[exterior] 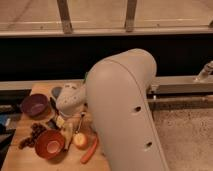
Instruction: Place banana in red bowl
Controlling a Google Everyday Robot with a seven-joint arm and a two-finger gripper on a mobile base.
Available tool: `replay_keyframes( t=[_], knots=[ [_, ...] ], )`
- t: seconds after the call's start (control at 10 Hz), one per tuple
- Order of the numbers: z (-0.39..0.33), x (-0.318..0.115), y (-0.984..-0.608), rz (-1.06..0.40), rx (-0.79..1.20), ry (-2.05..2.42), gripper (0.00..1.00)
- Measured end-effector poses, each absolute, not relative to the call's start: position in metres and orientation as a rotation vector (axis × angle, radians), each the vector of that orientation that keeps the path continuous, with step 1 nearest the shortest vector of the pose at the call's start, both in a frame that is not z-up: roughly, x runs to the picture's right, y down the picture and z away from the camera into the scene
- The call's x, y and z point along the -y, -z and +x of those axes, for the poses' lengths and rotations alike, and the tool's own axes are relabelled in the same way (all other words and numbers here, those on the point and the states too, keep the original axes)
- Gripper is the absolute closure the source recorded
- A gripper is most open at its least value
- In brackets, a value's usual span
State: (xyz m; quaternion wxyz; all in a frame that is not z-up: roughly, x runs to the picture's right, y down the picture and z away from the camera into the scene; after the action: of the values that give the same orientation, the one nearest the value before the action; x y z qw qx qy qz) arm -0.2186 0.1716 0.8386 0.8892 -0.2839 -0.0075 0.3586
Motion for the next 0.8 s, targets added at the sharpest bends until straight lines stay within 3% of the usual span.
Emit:
replay_keyframes(
  t=[0.8],
  knots=[
    [-0.209, -0.206, -0.833, -0.62, -0.046, -0.777, 0.2]
  ],
)
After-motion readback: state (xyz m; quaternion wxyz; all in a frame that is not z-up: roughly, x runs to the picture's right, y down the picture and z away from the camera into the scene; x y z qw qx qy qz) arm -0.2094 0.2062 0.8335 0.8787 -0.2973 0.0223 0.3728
